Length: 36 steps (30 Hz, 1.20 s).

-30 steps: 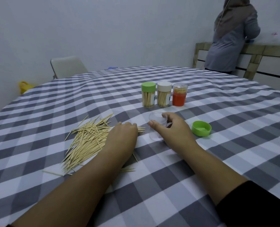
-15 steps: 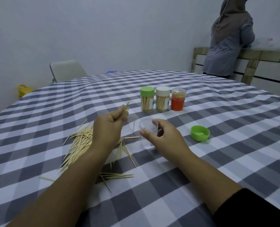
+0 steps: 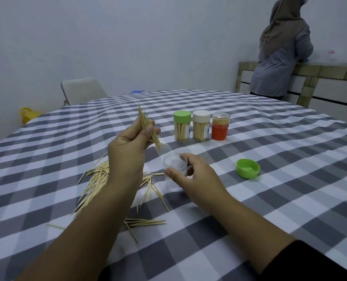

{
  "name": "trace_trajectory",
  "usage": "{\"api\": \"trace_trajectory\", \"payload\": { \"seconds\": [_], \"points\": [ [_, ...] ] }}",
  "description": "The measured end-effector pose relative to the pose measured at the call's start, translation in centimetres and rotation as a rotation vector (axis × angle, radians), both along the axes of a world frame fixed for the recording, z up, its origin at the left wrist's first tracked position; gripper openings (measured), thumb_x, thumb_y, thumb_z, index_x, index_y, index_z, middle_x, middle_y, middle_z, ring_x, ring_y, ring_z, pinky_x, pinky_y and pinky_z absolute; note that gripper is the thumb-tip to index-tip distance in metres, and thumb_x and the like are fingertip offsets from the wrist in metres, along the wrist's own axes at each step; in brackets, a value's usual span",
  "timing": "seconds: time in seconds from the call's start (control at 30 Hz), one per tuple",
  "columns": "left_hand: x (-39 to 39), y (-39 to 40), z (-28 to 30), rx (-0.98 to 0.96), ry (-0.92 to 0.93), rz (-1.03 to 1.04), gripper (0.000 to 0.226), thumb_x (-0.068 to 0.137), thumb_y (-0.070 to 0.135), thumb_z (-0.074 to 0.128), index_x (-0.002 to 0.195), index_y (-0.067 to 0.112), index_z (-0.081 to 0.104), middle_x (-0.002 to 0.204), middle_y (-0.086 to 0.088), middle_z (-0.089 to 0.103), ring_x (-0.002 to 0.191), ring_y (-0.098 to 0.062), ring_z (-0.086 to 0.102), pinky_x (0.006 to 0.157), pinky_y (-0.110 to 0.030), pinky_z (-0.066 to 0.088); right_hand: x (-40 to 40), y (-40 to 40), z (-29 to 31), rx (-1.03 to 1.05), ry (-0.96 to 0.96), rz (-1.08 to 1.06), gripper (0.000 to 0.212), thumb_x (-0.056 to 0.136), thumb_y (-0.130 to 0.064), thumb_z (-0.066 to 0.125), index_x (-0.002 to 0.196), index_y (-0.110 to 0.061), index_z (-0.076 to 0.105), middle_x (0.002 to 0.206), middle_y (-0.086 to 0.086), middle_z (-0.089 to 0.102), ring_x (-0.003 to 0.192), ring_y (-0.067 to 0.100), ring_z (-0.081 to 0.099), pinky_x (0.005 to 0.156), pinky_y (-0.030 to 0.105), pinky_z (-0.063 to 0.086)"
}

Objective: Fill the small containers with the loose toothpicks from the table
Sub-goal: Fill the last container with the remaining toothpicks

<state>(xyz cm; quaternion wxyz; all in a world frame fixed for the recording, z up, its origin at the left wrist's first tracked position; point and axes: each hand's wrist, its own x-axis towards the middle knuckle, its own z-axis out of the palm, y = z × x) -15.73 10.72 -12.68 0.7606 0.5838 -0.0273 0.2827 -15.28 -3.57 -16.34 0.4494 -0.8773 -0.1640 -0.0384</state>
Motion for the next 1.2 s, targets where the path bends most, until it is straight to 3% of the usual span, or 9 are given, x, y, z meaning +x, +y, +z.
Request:
{"api": "trace_trajectory", "payload": {
  "seconds": [0.27, 0.43, 0.57, 0.67, 0.8, 0.97, 1.03, 1.1, 1.2],
  "points": [
    [0.4, -0.6, -0.7, 0.087, 0.134, -0.161, 0.025, 0.088, 0.003, 0.058, 0.110, 0.011, 0.067, 0.090, 0.003, 0.075, 0.088, -0.014, 0.071, 0.081, -0.026, 0.057, 0.1, 0.1, -0.2, 0.003, -0.022, 0.001, 0.065, 0.084, -0.055, 0.057, 0.139, -0.026, 0.038, 0.130, -0.005, 0.049, 0.110, 0.010, 0.047, 0.090, 0.028, 0.045],
    [0.3, -1.1, -1.2, 0.188, 0.180, -0.181, 0.020, 0.087, 0.008, 0.062, 0.095, 0.024, 0.071, 0.093, 0.005, 0.075, 0.099, -0.012, 0.068, 0.092, -0.033, 0.051, 0.0, 0.2, -0.2, -0.001, -0.029, 0.012, 0.064, 0.084, -0.055, 0.057, 0.138, -0.025, 0.039, 0.131, -0.005, 0.049, 0.110, 0.010, 0.048, 0.088, 0.025, 0.042],
    [0.1, -1.3, -1.2, 0.218, 0.252, -0.229, 0.021, 0.086, 0.010, 0.064, 0.088, 0.029, 0.073, 0.096, 0.008, 0.074, 0.102, -0.006, 0.065, 0.063, -0.011, 0.050, 0.1, 0.2, -0.3, 0.021, -0.042, 0.025, 0.059, 0.083, -0.055, 0.058, 0.133, -0.026, 0.045, 0.124, -0.006, 0.052, 0.105, 0.009, 0.048, 0.082, 0.023, 0.042],
    [-0.2, -1.2, -0.9, 0.225, 0.337, -0.276, 0.017, 0.087, 0.013, 0.062, 0.091, 0.026, 0.072, 0.098, 0.007, 0.074, 0.097, -0.002, 0.064, 0.058, -0.014, 0.047, 0.1, 0.0, -0.2, 0.021, -0.058, 0.026, 0.059, 0.083, -0.054, 0.059, 0.133, -0.025, 0.046, 0.123, -0.006, 0.053, 0.105, 0.009, 0.048, 0.081, 0.022, 0.041],
    [-0.4, -1.1, -0.7, 0.224, 0.349, -0.310, 0.015, 0.091, 0.015, 0.057, 0.099, 0.023, 0.068, 0.103, 0.007, 0.071, 0.088, 0.004, 0.061, 0.045, -0.005, 0.044, 0.0, -0.1, -0.2, 0.008, -0.071, 0.027, 0.062, 0.084, -0.053, 0.058, 0.136, -0.024, 0.042, 0.126, -0.006, 0.051, 0.106, 0.007, 0.047, 0.084, 0.023, 0.041],
    [-0.2, -0.4, -0.8, 0.312, 0.346, -0.320, 0.014, 0.090, 0.027, 0.056, 0.099, 0.027, 0.067, 0.107, 0.011, 0.070, 0.103, 0.003, 0.055, 0.054, -0.001, 0.044, 0.1, -0.2, -0.2, -0.004, -0.065, 0.027, 0.067, 0.084, -0.054, 0.057, 0.141, -0.024, 0.038, 0.134, -0.004, 0.048, 0.113, 0.009, 0.047, 0.090, 0.025, 0.042],
    [-0.1, 0.7, -0.8, 0.392, 0.356, -0.319, 0.022, 0.084, 0.039, 0.058, 0.099, 0.029, 0.069, 0.112, 0.010, 0.069, 0.107, 0.000, 0.056, 0.071, -0.008, 0.047, 0.1, -0.2, -0.2, 0.002, -0.062, 0.038, 0.067, 0.084, -0.053, 0.058, 0.141, -0.024, 0.038, 0.133, -0.004, 0.048, 0.110, 0.007, 0.046, 0.087, 0.022, 0.040],
    [0.1, 2.0, -0.8, 0.565, 0.392, -0.245, 0.028, 0.080, 0.046, 0.060, 0.101, 0.032, 0.070, 0.115, 0.011, 0.068, 0.112, -0.005, 0.055, 0.090, -0.023, 0.040, 0.2, -0.3, -0.2, 0.009, -0.048, 0.052, 0.067, 0.084, -0.053, 0.059, 0.140, -0.024, 0.039, 0.133, -0.004, 0.048, 0.109, 0.007, 0.047, 0.086, 0.021, 0.040],
    [-0.1, 3.5, -1.0, 0.750, 0.462, -0.097, 0.019, 0.089, 0.038, 0.060, 0.103, 0.029, 0.070, 0.106, 0.011, 0.066, 0.099, -0.004, 0.056, 0.080, -0.022, 0.041, 0.3, -0.5, -0.1, 0.014, -0.027, 0.072, 0.066, 0.083, -0.053, 0.060, 0.139, -0.024, 0.040, 0.132, -0.003, 0.049, 0.104, 0.006, 0.048, 0.075, 0.013, 0.040]
  ]
}}
